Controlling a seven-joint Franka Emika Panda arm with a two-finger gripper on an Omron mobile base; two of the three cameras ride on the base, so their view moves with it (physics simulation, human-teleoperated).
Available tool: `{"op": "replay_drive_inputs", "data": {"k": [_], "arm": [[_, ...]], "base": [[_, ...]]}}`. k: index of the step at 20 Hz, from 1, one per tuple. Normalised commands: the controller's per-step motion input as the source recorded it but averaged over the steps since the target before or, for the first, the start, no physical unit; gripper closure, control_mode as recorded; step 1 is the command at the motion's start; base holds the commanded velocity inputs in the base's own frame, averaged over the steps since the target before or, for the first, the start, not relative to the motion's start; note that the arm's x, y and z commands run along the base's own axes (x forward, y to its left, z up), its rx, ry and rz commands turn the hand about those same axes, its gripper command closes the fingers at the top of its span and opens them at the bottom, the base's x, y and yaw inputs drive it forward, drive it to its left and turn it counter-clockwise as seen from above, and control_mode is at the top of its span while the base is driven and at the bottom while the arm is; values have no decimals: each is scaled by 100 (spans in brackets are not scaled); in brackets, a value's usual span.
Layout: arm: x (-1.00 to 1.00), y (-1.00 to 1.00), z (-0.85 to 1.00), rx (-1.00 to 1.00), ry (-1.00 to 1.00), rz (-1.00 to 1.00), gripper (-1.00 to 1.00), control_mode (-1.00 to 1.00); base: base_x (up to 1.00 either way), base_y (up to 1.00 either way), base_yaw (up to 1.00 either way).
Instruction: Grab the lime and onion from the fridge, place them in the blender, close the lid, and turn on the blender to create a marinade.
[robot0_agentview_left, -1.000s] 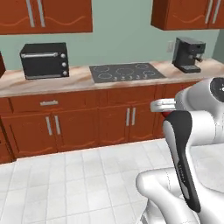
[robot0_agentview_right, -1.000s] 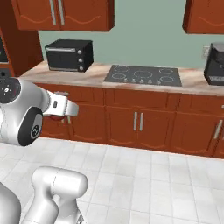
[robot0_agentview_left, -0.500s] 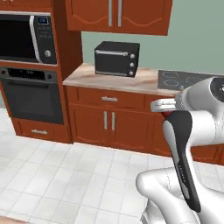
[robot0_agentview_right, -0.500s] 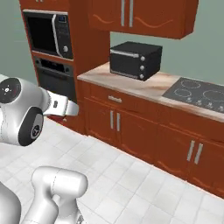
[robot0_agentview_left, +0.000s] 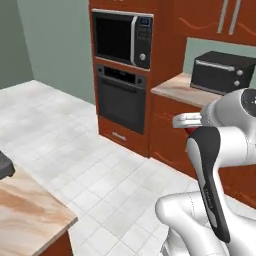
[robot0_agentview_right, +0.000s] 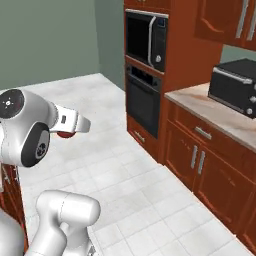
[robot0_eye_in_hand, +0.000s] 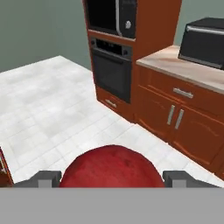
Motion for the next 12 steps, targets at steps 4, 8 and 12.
{"op": "replay_drive_inputs", "data": {"k": [4, 8, 12], "arm": [[0, 0, 0, 0, 0, 0, 100, 100], [0, 0, 0, 0, 0, 0, 100, 100], [0, 0, 0, 0, 0, 0, 100, 100]], "base": [[60, 0, 72], [76, 0, 69], [99, -10, 61]]}}
